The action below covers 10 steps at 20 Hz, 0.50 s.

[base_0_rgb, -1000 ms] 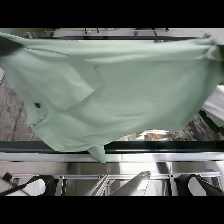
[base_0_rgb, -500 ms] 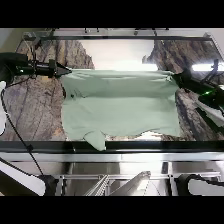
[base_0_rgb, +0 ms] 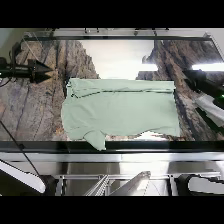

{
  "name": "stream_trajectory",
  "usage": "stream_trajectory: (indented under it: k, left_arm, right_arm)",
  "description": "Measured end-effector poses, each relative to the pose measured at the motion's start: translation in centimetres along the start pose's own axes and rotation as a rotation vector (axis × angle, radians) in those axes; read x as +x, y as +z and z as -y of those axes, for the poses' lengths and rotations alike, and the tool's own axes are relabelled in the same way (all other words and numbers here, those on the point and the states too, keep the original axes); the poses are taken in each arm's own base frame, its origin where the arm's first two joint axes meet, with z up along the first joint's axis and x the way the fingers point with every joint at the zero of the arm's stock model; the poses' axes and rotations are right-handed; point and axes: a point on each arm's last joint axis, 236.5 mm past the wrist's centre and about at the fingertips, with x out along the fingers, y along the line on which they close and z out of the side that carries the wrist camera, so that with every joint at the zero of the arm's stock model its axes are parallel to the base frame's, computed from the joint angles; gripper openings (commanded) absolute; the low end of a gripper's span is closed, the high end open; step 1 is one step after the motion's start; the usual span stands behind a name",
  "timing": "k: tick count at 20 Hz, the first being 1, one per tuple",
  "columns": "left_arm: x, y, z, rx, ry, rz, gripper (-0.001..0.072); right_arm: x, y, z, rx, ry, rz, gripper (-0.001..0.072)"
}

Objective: Fold the shirts.

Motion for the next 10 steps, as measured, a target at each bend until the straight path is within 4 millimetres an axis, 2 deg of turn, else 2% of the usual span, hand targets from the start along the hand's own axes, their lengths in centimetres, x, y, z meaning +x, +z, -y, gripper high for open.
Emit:
stream_trajectory:
  k: [1,4,10]
  left_arm:
    - [-0.5,-1.6,-0.6,-0.050,-0.007,-0.023,0.0542]
    - [-1.0,-6.8,-2.1,-0.182,-0.030,-0.058,0.0541]
    - [0.5,-18.5,-6.1,-0.420,0.099,-0.152,0.0543]
  right_arm:
    - [-1.1,-0.9,0.5,0.021,0.003,-0.034,0.0568]
    - [-4.1,-5.2,2.9,0.118,-0.031,-0.142,0.0560]
    - [-8.0,-13.3,8.7,0.284,-0.235,-0.267,0.0550]
